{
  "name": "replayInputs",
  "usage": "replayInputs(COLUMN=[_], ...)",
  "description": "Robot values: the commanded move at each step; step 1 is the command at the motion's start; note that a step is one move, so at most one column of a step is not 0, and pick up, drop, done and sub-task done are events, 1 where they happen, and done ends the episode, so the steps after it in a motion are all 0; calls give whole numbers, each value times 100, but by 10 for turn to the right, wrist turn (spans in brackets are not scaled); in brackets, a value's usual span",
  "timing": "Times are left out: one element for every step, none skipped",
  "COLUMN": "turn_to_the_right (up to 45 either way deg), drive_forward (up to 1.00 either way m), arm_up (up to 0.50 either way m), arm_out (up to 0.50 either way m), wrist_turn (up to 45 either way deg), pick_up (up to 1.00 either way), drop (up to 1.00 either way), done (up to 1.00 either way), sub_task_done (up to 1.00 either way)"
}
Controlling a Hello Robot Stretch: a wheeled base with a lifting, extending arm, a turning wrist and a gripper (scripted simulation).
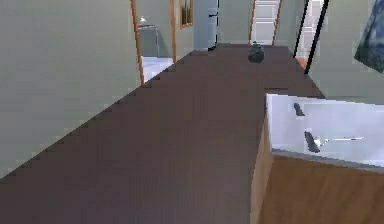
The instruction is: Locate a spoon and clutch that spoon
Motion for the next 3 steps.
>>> replayInputs(turn_to_the_right=[-450, -60, 450], drive_forward=[0, 0, 0], arm_up=[0, 0, 0], arm_out=[0, 0, 0], wrist_turn=[0, 0, 0], pick_up=[0, 0, 0], drop=[0, 0, 0], done=[0, 0, 0], sub_task_done=[0, 0, 0])
